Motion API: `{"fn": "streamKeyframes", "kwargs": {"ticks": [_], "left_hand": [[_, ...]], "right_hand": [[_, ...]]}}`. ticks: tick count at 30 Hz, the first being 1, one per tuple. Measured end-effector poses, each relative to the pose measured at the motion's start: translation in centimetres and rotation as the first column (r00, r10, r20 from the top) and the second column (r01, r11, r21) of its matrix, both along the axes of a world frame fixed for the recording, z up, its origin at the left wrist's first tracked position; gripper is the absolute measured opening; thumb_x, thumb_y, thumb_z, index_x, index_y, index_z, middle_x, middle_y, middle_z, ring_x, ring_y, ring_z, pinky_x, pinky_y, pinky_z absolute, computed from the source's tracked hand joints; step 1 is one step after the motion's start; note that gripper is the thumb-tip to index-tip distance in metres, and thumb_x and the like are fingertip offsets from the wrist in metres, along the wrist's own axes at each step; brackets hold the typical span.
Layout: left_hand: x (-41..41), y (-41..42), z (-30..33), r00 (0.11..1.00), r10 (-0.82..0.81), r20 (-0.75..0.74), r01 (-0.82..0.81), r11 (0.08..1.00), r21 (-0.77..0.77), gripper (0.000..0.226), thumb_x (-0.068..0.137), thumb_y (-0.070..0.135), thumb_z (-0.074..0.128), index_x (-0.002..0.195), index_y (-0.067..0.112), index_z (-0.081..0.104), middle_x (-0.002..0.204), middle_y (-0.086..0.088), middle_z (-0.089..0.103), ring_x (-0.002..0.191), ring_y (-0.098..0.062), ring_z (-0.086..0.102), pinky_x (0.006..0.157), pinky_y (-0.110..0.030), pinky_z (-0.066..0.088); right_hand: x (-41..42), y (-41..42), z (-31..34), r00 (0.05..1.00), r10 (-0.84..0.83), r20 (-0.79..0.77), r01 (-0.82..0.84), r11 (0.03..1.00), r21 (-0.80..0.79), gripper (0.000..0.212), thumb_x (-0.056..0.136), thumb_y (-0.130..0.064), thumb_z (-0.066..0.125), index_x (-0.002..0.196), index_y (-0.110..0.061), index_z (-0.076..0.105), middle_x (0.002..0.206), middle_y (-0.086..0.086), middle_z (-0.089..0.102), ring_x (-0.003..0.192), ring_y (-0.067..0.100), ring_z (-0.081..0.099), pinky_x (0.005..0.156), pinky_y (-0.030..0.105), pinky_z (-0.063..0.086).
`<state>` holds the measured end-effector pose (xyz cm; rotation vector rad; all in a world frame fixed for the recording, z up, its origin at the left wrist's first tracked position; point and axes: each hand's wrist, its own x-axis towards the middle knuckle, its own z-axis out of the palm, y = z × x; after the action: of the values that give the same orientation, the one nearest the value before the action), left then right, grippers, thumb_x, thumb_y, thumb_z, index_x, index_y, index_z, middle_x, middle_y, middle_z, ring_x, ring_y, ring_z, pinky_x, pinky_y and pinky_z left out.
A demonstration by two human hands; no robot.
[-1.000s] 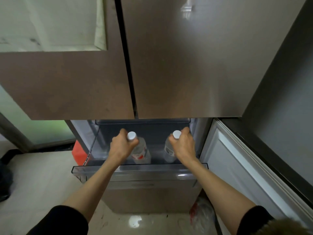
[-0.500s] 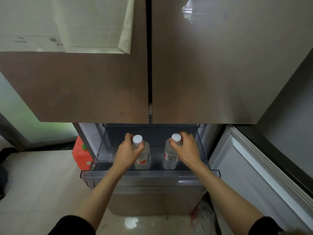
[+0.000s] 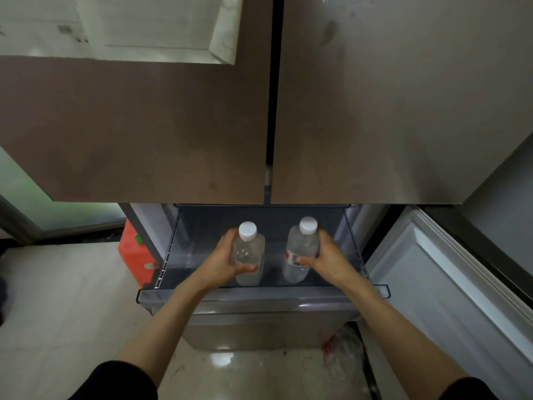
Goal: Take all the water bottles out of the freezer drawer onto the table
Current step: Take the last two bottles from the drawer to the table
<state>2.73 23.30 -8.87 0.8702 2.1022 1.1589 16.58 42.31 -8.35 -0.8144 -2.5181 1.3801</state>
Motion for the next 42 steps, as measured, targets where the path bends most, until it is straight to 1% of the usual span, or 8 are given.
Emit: {"fn": "streamKeyframes", "kwargs": {"ticks": [4, 12, 22, 25, 28, 34, 38, 42], "left_hand": [[-0.5, 0.4, 0.0, 0.998, 0.031, -0.051, -0.032, 0.999, -0.012, 0.073, 0.068, 0.021, 0.08, 0.123, 0.028, 0.033, 0.12, 0.007, 0.048, 0.111, -0.01, 0.047, 0.094, -0.031, 0.045], [-1.0, 0.0, -0.3, 0.978, 0.059, -0.202, -0.074, 0.995, -0.069, 0.077, 0.059, 0.032, 0.085, 0.123, 0.019, 0.045, 0.12, 0.0, 0.056, 0.105, -0.015, 0.054, 0.091, -0.032, 0.049], [1.5, -2.2, 2.9, 0.89, 0.148, -0.432, -0.097, 0.986, 0.139, 0.078, 0.06, 0.028, 0.085, 0.126, 0.018, 0.045, 0.121, 0.002, 0.051, 0.107, -0.014, 0.051, 0.092, -0.027, 0.044], [2.5, -3.6, 5.9, 0.897, 0.22, -0.382, -0.118, 0.955, 0.272, 0.077, 0.06, 0.026, 0.085, 0.125, 0.022, 0.046, 0.119, 0.007, 0.053, 0.107, -0.008, 0.051, 0.092, -0.024, 0.044], [3.9, -5.0, 9.3, 0.903, 0.285, -0.321, -0.159, 0.917, 0.367, 0.081, 0.059, 0.035, 0.084, 0.129, 0.023, 0.044, 0.125, 0.008, 0.053, 0.112, -0.007, 0.052, 0.094, -0.022, 0.042], [9.1, -8.3, 14.7, 0.829, 0.533, -0.172, -0.361, 0.743, 0.563, 0.08, 0.06, 0.041, 0.074, 0.13, 0.021, 0.041, 0.123, 0.007, 0.055, 0.109, -0.005, 0.055, 0.089, -0.019, 0.048], [13.6, -11.8, 14.7, 0.744, 0.663, -0.079, -0.49, 0.623, 0.609, 0.068, 0.063, 0.04, 0.069, 0.124, 0.02, 0.046, 0.111, 0.011, 0.058, 0.099, -0.003, 0.059, 0.074, -0.011, 0.051], [17.6, -16.9, 12.9, 0.618, 0.786, 0.016, -0.644, 0.495, 0.584, 0.052, 0.068, 0.032, 0.069, 0.115, 0.024, 0.049, 0.104, 0.012, 0.059, 0.088, 0.001, 0.062, 0.065, -0.01, 0.052]], "right_hand": [[-0.2, -0.2, -0.5, 0.997, -0.076, 0.016, 0.076, 0.996, -0.042, 0.069, 0.07, -0.019, 0.079, 0.127, -0.015, 0.04, 0.112, -0.005, 0.053, 0.104, 0.013, 0.051, 0.09, 0.029, 0.043], [-0.2, -0.8, -0.4, 0.988, -0.135, 0.073, 0.131, 0.99, 0.056, 0.071, 0.063, -0.03, 0.083, 0.121, -0.014, 0.046, 0.115, 0.003, 0.061, 0.108, 0.023, 0.058, 0.091, 0.043, 0.049], [2.2, -4.6, 3.8, 0.996, -0.059, -0.063, 0.073, 0.967, 0.244, 0.068, 0.065, -0.033, 0.081, 0.121, -0.022, 0.044, 0.108, -0.012, 0.05, 0.098, 0.008, 0.049, 0.088, 0.035, 0.048], [3.2, -5.3, 6.0, 0.989, 0.013, -0.147, 0.026, 0.964, 0.266, 0.068, 0.063, -0.036, 0.082, 0.119, -0.03, 0.045, 0.112, -0.017, 0.05, 0.104, 0.008, 0.049, 0.091, 0.035, 0.046], [3.8, -6.2, 9.4, 0.961, 0.075, -0.264, -0.011, 0.972, 0.236, 0.063, 0.061, -0.036, 0.083, 0.108, -0.045, 0.043, 0.107, -0.027, 0.05, 0.1, -0.001, 0.049, 0.087, 0.021, 0.041], [5.7, -8.4, 14.9, 0.851, 0.102, -0.515, -0.161, 0.984, -0.071, 0.057, 0.068, -0.017, 0.079, 0.11, -0.04, 0.048, 0.104, -0.021, 0.059, 0.094, -0.008, 0.059, 0.073, 0.01, 0.05], [7.1, -10.8, 14.8, 0.828, 0.171, -0.534, -0.311, 0.933, -0.183, 0.054, 0.072, -0.02, 0.075, 0.118, -0.033, 0.051, 0.109, -0.015, 0.063, 0.099, 0.0, 0.061, 0.079, 0.02, 0.054], [7.4, -15.2, 13.4, 0.823, 0.341, -0.454, -0.452, 0.877, -0.163, 0.052, 0.071, -0.024, 0.075, 0.118, -0.029, 0.053, 0.109, -0.014, 0.062, 0.1, 0.002, 0.06, 0.081, 0.022, 0.051]]}}
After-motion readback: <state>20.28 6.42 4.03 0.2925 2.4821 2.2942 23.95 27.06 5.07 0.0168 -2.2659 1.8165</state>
